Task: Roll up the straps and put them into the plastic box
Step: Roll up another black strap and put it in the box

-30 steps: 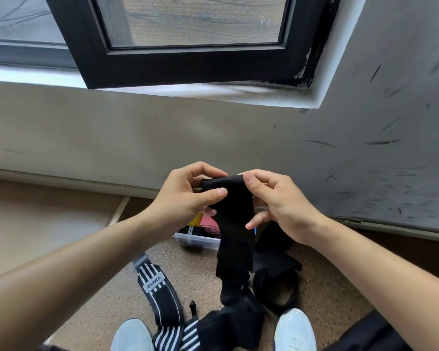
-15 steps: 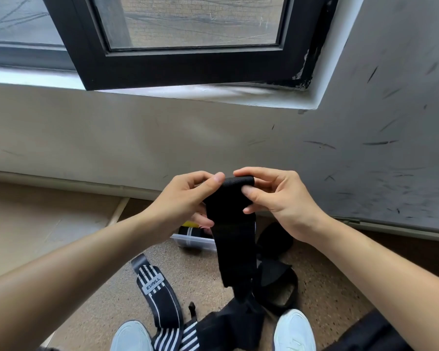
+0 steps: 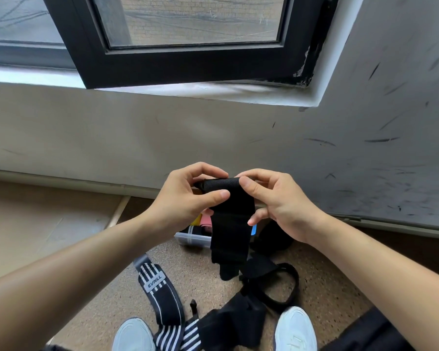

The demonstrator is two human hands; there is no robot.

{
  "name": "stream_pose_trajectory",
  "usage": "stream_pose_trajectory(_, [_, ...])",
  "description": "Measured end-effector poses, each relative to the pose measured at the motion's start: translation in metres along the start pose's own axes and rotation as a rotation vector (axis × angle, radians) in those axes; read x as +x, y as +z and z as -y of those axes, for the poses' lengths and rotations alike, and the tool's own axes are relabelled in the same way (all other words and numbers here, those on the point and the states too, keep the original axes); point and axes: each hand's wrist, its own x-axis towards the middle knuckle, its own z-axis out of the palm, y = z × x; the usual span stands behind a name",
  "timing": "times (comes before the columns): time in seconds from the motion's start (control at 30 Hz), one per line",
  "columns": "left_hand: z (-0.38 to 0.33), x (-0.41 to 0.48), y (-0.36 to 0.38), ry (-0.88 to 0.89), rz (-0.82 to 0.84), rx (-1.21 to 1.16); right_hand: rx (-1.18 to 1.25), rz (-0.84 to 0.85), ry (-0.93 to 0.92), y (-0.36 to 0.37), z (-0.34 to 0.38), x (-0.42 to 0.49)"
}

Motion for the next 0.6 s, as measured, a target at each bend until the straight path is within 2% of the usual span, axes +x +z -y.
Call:
stream_pose_trajectory(0.2, [-0.0074, 0.0018, 0.0015, -0.18, 0.026, -0.072, 0.012, 0.02, -0.085, -0.0017, -0.0006, -0.0026])
stream_pose_trajectory(0.27, [-0.0087, 0.0032, -0.0008, -0.211, 0.054, -0.017, 0.023, 0.03, -0.103, -0.0012, -0.0022, -0.0028])
stream_pose_trajectory(0.6, [-0.0016, 0.0036, -0.0065, -0.185, 0.091, 0.019, -0.043, -0.029, -0.16, -0.0005, -0.0055, -0.0015])
